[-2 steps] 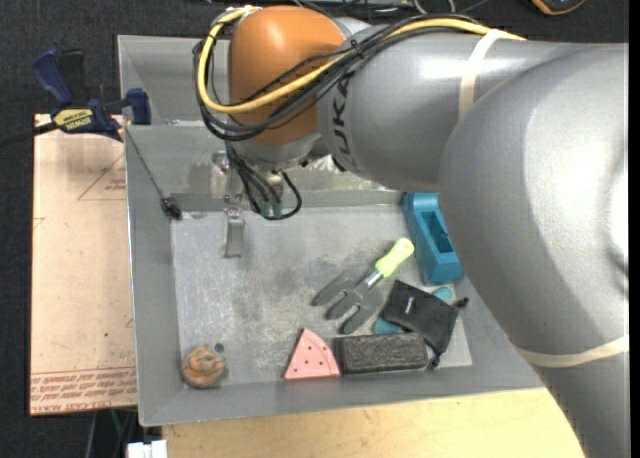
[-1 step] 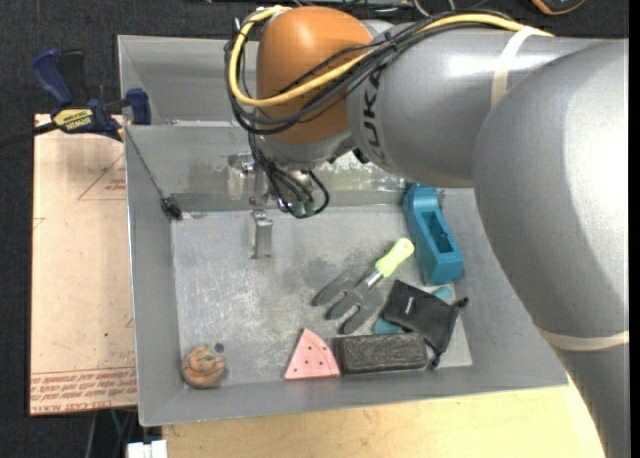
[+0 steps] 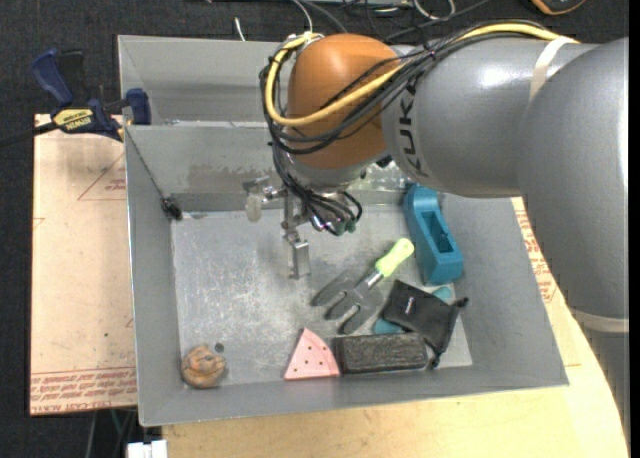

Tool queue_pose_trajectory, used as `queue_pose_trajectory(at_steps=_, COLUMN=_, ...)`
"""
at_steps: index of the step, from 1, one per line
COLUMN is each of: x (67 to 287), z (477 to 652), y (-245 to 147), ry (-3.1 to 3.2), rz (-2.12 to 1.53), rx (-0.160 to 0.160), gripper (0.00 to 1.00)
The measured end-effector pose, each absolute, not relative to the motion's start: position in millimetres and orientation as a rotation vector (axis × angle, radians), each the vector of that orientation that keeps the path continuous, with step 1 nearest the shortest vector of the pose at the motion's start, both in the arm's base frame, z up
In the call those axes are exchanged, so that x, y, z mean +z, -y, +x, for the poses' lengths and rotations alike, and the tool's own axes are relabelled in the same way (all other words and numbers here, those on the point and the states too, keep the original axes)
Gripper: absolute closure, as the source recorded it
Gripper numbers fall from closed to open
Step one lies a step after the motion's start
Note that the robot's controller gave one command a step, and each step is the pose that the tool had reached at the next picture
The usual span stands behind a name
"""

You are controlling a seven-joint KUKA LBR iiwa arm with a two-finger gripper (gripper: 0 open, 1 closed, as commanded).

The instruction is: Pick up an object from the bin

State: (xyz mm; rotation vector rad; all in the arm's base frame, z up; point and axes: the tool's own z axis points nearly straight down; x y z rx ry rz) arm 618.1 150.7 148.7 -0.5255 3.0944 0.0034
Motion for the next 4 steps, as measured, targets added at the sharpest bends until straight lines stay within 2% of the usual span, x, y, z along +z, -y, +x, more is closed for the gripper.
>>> queue_pose_trajectory(at_steps=1, x=165, z=639.5, y=-98, ry=-3.076, rz=-0.6, rx=0.005, gripper=0.0)
queue_pose_trajectory(at_steps=2, x=164, z=632.9, y=-102, ry=-3.065, rz=-0.673, rx=0.005, gripper=0.0)
queue_pose_trajectory(at_steps=3, x=150, z=613.9, y=-45, ry=-2.999, rz=-0.904, rx=0.003, gripper=0.0)
queue_pose_trajectory(at_steps=4, x=151, z=599.3, y=-45, ry=-2.972, rz=-0.991, rx=0.004, gripper=0.0)
